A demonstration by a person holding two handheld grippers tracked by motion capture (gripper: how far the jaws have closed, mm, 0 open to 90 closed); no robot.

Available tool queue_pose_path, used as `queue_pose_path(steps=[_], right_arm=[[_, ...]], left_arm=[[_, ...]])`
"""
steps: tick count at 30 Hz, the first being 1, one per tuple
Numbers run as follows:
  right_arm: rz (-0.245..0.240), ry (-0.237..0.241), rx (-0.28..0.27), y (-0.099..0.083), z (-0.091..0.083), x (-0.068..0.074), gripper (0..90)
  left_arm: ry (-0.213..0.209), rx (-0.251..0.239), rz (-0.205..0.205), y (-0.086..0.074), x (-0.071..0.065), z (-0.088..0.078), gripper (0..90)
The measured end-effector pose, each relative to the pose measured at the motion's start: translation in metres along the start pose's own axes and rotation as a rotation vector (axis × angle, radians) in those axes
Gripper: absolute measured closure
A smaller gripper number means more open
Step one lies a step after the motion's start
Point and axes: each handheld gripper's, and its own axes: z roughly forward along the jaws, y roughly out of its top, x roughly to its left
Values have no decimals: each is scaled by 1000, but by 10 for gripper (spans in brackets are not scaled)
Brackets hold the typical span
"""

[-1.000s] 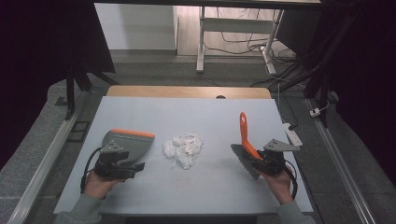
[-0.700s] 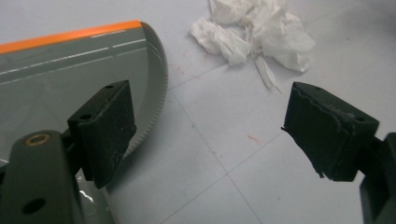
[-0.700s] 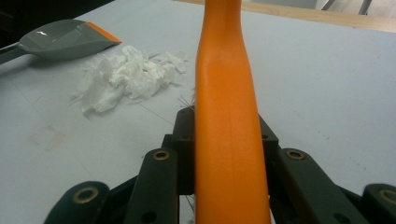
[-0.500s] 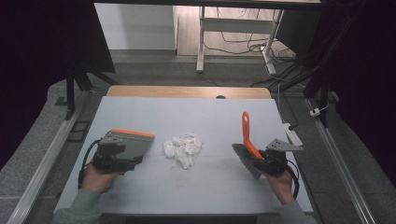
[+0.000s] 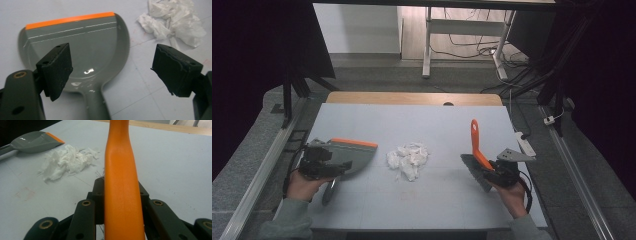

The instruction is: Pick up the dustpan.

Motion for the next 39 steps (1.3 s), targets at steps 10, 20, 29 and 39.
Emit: queue_pose_path(steps=[10,20,29,39], right_arm=[[-9,3,20,-1,3,2,701],[-10,1,23,-2,4,3,701],[-10,0,25,-2,4,3,701],[-13,-3,33,-3,5,4,700]], left_arm=[[52,106,43,-8,-3,-4,147],[100,178,7,-21,1,3,118],[107,247,-26,-31,6,20,89],[83,253,-82,-35,13,33,90]])
